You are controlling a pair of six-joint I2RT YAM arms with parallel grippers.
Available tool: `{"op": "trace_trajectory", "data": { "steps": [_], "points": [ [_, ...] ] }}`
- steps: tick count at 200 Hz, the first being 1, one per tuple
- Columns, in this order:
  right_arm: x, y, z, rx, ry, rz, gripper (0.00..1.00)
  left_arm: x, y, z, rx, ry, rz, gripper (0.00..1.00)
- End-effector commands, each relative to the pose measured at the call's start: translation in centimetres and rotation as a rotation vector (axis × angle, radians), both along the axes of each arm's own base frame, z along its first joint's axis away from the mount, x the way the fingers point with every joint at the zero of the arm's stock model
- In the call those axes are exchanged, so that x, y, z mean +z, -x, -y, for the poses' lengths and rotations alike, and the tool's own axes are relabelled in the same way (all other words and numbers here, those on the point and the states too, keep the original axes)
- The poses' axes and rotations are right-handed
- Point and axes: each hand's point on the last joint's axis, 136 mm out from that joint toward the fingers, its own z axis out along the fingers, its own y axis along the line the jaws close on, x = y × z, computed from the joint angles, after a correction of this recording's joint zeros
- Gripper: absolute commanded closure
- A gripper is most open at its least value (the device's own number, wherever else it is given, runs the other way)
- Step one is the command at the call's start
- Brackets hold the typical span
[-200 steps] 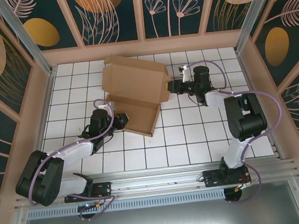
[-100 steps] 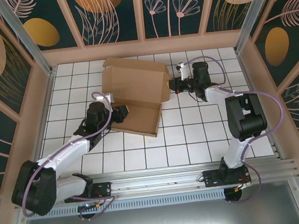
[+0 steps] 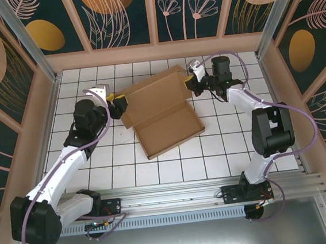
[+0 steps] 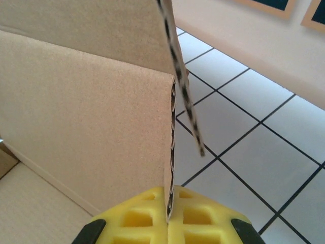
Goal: Fold the paper box
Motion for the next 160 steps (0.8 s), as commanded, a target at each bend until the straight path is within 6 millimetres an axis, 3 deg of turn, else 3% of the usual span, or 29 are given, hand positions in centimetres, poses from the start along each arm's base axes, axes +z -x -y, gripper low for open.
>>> {"op": "trace_trajectory", "data": {
  "steps": [1, 36, 88, 160],
  "points": [
    [-1.7, -0.2, 0.8, -0.024, 0.036, -0.02, 1.0, -0.8, -0.6, -0.9, -0.002, -0.082, -0.008, 0.4],
    [-2.0, -0.3, 1.5, -0.063, 0.031, 0.0, 1.0, -3.3, -0.4, -2.1, 0.057, -0.082, -0.106, 0.38],
    [-2.1, -0.6, 1.7, -0.076, 0.017, -0.015, 1.0, -5.7, 1.4, 1.1, -0.117, 0.051, -0.203, 0.45],
    [-3.3, -1.2, 1.5, -0.101, 0.033, -0.053, 1.0, -7.2, 2.8, 1.7, -0.129, 0.175, -0.311, 0.5]
  ]
}}
